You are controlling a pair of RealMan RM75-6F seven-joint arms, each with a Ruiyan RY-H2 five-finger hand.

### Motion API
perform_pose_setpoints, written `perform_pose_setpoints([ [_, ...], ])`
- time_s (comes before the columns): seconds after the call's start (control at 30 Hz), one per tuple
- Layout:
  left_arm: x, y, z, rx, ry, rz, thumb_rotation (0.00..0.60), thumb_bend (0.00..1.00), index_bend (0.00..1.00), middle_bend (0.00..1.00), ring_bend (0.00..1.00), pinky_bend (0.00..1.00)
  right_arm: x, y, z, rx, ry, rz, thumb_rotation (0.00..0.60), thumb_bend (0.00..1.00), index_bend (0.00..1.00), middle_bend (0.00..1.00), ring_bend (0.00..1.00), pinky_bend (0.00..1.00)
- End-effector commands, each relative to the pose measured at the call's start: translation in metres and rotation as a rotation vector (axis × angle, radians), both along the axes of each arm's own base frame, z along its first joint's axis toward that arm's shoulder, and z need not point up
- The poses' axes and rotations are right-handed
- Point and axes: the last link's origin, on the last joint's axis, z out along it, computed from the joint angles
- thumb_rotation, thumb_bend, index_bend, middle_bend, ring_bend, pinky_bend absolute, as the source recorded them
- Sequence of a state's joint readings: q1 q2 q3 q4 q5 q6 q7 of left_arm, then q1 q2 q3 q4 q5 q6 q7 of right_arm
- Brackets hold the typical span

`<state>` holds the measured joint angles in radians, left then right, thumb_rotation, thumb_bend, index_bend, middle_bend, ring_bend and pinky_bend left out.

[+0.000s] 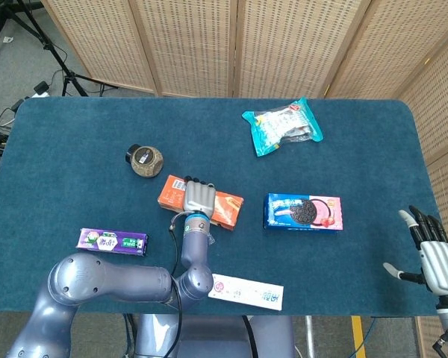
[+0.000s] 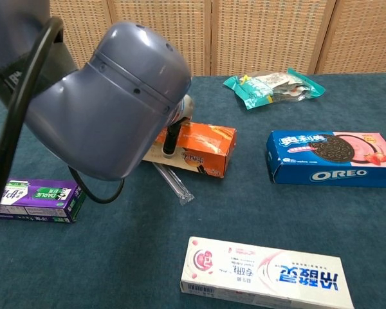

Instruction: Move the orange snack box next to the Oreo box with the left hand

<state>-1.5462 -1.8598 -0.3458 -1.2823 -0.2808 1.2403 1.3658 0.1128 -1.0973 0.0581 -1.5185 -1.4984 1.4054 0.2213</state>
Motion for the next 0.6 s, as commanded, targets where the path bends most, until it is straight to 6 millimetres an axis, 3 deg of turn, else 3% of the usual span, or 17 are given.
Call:
perform_pose_setpoints([
  [0.03, -0.001, 0.0, -0.002, 0.012, -0.013, 0.001, 0.6, 0.49, 0.49, 0.28, 0.31, 0.31, 0.001, 0.0, -0.001, 0.003, 0.0, 0.002, 0.6, 0.05, 0.0, 0.0, 0.0, 0.0],
  [0.3, 0.0, -0.003, -0.012, 0.003, -0.056, 0.014, 0.6, 0.45, 0.48, 0.25, 0.31, 0.31, 0.001, 0.0, 0.0, -0.002, -0.003, 0.004, 0.6, 0.05, 0.0, 0.0, 0.0, 0.0],
  [0.43, 0.0, -0.003, -0.017, 0.009, -0.063, 0.011, 0.6, 0.38, 0.48, 0.15, 0.31, 0.31, 0.001, 0.0, 0.0, -0.004, -0.006, 0.008, 0.6, 0.05, 0.0, 0.0, 0.0, 0.0],
  [0.6, 0.001, -0.001, -0.018, 0.016, -0.105, 0.026, 0.6, 0.31, 0.38, 0.05, 0.24, 0.31, 0.002, 0.0, 0.0, -0.011, -0.011, 0.016, 0.6, 0.05, 0.0, 0.0, 0.0, 0.0],
])
